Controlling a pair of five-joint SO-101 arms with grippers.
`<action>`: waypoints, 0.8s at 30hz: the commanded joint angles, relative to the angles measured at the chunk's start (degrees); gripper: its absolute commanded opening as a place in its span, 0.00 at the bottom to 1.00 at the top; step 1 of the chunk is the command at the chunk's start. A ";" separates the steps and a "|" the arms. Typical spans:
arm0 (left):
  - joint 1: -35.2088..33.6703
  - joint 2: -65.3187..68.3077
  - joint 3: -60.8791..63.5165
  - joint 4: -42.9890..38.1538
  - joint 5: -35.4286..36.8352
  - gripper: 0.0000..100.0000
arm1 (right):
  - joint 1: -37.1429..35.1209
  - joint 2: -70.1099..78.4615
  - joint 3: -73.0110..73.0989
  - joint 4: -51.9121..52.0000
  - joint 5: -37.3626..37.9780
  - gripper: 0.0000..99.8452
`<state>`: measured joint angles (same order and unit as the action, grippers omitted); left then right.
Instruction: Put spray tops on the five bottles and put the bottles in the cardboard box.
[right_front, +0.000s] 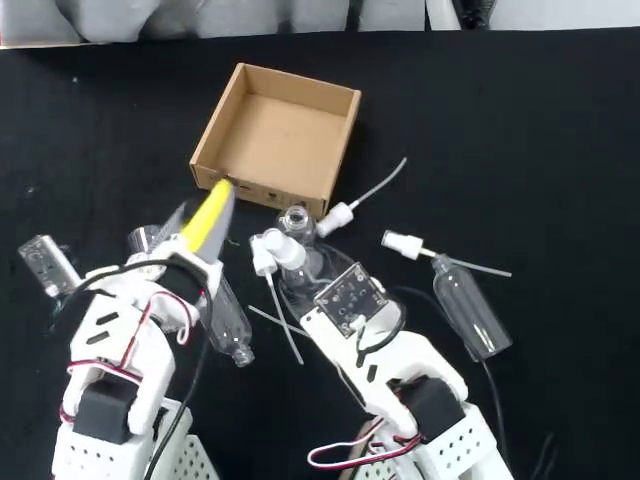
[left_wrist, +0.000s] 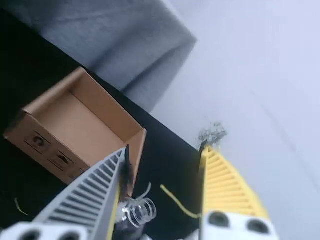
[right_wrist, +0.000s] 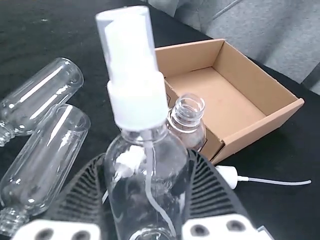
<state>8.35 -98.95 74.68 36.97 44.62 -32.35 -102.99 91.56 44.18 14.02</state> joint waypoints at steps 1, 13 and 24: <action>-1.45 -0.62 1.10 -0.09 0.09 0.22 | 0.70 -7.69 -5.32 -3.96 -2.02 0.02; -0.31 -0.53 5.41 -0.09 -8.79 0.22 | 0.70 -7.69 -6.81 -4.84 -4.48 0.02; 11.30 -0.53 6.11 0.09 -10.02 0.22 | 0.62 -7.78 -5.67 -4.48 -4.75 0.02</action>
<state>16.44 -98.95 82.24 36.97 35.30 -32.35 -102.99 89.10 41.45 9.71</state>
